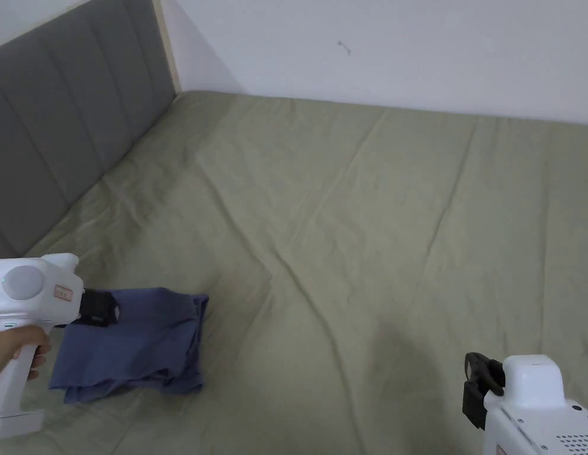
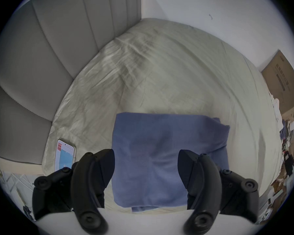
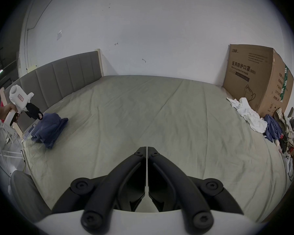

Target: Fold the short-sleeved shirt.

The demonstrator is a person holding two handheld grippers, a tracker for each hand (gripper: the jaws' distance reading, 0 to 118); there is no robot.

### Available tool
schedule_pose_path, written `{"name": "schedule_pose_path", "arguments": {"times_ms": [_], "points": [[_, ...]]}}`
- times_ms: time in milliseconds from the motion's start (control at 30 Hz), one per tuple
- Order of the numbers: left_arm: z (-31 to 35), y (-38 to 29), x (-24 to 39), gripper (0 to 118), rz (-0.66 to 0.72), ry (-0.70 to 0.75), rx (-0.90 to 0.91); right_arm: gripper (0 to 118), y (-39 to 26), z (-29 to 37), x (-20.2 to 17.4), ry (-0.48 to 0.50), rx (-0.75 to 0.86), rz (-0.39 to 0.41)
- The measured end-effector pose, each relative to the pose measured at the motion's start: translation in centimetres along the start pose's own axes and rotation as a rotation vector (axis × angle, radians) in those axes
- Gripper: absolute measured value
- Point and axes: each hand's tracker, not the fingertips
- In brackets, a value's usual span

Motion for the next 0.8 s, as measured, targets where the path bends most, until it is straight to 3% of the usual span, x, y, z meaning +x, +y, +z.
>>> {"name": "schedule_pose_path", "arguments": {"times_ms": [133,333,800], "points": [[2.6,0.1,0.2,88,0.091,-0.070,0.052,4,0.9,1.3,0.6,-0.008,0.032,-0.011],[10.1,-0.9,3.7,88,0.100,-0.139,0.279,4,4.1,4.8,1.9,-0.018,0.138,-0.023],[26.3,-7.0,19.1,88,-0.101,-0.178,0.876,4,12.6,15.5,6.5,-0.138,0.397,-0.004]]}}
